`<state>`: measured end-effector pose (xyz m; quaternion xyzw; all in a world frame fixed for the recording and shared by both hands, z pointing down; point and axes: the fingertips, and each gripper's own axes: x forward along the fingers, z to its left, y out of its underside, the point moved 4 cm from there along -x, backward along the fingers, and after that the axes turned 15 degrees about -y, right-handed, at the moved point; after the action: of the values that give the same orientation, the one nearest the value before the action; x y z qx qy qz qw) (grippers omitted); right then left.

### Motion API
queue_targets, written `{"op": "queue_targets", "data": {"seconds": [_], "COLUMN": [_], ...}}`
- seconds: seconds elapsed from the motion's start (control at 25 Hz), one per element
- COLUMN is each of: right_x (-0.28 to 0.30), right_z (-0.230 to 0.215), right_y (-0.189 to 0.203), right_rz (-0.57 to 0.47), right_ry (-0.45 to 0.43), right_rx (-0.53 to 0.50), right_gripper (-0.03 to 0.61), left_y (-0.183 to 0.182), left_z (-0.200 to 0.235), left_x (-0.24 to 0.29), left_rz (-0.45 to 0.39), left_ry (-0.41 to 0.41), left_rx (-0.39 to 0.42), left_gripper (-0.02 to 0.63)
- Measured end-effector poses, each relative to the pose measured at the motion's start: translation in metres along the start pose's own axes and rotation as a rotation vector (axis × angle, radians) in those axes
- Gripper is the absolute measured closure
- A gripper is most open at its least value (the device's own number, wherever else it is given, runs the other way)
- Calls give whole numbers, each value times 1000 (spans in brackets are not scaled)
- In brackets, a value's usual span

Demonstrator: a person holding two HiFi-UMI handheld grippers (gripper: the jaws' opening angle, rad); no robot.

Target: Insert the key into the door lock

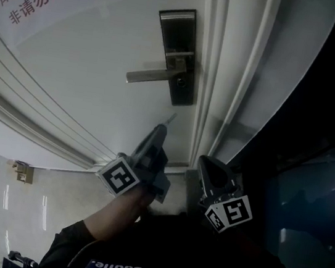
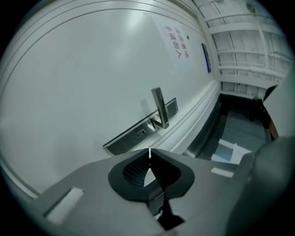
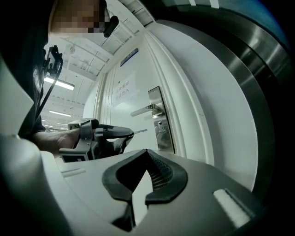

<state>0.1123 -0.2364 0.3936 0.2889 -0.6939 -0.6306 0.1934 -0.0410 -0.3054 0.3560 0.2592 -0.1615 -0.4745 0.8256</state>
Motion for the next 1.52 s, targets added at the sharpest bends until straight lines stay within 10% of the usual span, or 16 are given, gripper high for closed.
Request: {"op": "queue_targets", "data": {"seconds": [0.6,1.52], "right_x": [-8,-38], "right_z": [-15,-18], "right_y": [-27,-15], "right_rz": [-18,15], "right_ry": [-4,8], "right_rx": [-73,-38], "right_gripper": [575,575], "left_y": [6,-9], "left_z": [1,-5], "left_x": [40,77], "left_rz": [-124,-270], "left_ry": [8,-65], "left_rx": [-431,-472], "left_gripper": [586,588]}}
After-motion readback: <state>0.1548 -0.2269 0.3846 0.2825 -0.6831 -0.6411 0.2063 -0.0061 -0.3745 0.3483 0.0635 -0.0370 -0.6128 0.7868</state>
